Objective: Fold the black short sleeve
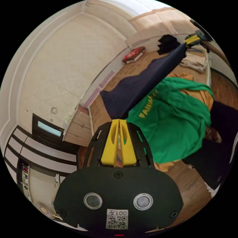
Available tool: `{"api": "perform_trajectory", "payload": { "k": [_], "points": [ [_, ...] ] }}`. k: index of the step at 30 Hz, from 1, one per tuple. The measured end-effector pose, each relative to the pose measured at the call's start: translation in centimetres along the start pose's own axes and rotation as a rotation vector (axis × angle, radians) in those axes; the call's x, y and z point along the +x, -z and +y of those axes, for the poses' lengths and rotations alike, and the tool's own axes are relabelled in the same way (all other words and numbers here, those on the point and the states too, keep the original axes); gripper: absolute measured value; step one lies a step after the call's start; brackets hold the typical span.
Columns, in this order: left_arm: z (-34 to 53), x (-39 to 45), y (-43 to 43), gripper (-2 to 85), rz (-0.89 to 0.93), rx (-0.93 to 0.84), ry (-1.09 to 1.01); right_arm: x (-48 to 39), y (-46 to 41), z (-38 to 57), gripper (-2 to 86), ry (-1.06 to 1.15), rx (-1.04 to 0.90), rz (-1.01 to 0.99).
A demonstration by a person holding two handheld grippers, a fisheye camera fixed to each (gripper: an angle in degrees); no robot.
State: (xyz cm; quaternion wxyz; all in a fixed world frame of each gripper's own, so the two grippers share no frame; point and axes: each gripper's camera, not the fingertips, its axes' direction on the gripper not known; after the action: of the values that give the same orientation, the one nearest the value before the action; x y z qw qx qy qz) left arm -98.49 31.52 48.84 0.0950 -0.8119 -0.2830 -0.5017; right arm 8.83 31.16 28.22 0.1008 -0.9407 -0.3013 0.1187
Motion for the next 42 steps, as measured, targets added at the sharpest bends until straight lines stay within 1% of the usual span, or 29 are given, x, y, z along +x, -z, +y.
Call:
{"api": "perform_trajectory", "payload": {
  "k": [2, 6, 7, 8, 9, 10, 11, 13, 16, 18, 20, 22, 26, 27, 30, 32, 34, 37, 40, 42],
  "points": [
    [3.3, 5.5, -1.0, -1.0, 0.042, -0.059, -0.06, -2.3, -1.9, 4.2, 1.5, -0.006, -0.102, -0.091],
    [6.9, 12.1, -2.5, -1.0, 0.149, -0.163, -0.097, -5.3, -5.5, 9.6, 1.5, -0.059, -0.279, -0.216],
    [7.8, 13.4, -2.9, -1.0, 0.048, -0.242, -0.099, -6.0, -6.2, 10.7, 1.5, -0.071, -0.325, -0.217],
    [8.7, 14.0, -2.9, -0.9, -0.045, -0.289, -0.132, -6.4, -6.0, 11.2, 1.6, -0.078, -0.324, -0.199],
    [9.1, 13.9, -2.8, -0.9, -0.068, -0.305, -0.123, -6.4, -5.7, 11.3, 1.6, -0.091, -0.311, -0.198],
    [9.8, 13.0, -2.4, -0.9, -0.048, -0.317, -0.057, -6.1, -4.8, 11.2, 1.7, -0.127, -0.281, -0.213],
    [10.5, 11.9, -2.0, -0.9, 0.028, -0.306, 0.025, -5.7, -4.0, 10.9, 1.8, -0.156, -0.255, -0.237],
    [11.0, 11.2, -1.6, -0.7, 0.108, -0.27, 0.087, -5.5, -3.5, 10.4, 2.0, -0.171, -0.229, -0.256],
    [10.1, 12.4, -1.9, 0.2, 0.209, -0.236, 0.063, -6.4, -4.9, 10.1, 2.6, -0.11, -0.294, -0.218],
    [9.0, 13.6, -2.6, 3.4, 0.255, -0.228, 0.032, -7.0, -6.2, 10.1, 3.3, -0.071, -0.351, -0.238],
    [7.3, 15.4, -3.6, 6.8, 0.301, -0.214, -0.06, -7.7, -7.0, 10.2, 5.2, -0.001, -0.388, -0.25],
    [6.1, 16.7, -4.5, 8.7, 0.317, -0.199, -0.137, -7.8, -6.9, 10.0, 7.3, 0.015, -0.383, -0.292],
    [4.1, 19.1, -7.7, 10.5, 0.216, -0.265, -0.331, -8.8, -7.1, 9.3, 11.2, 0.064, -0.359, -0.35],
    [3.8, 19.2, -8.1, 10.6, 0.212, -0.268, -0.342, -9.1, -7.4, 9.1, 11.5, 0.076, -0.368, -0.347],
    [3.0, 19.0, -9.4, 7.4, 0.255, -0.283, -0.39, -10.8, -9.4, 8.4, 11.0, 0.147, -0.43, -0.266],
    [2.7, 18.3, -10.0, 2.6, 0.317, -0.325, -0.413, -11.8, -11.3, 8.0, 7.8, 0.185, -0.471, -0.23],
    [2.7, 17.4, -10.0, 0.7, 0.348, -0.318, -0.404, -12.3, -12.0, 7.7, 4.7, 0.215, -0.49, -0.231],
    [3.0, 15.8, -8.8, -0.5, 0.36, -0.282, -0.379, -12.6, -10.8, 6.9, 2.8, 0.275, -0.466, -0.186],
    [3.5, 14.7, -6.5, -0.9, 0.371, -0.24, -0.374, -11.9, -7.7, 6.4, 2.1, 0.249, -0.396, -0.14],
    [4.1, 14.3, -5.2, -0.9, 0.43, -0.223, -0.366, -11.5, -6.3, 6.6, 1.9, 0.22, -0.39, -0.142]
  ]
}}
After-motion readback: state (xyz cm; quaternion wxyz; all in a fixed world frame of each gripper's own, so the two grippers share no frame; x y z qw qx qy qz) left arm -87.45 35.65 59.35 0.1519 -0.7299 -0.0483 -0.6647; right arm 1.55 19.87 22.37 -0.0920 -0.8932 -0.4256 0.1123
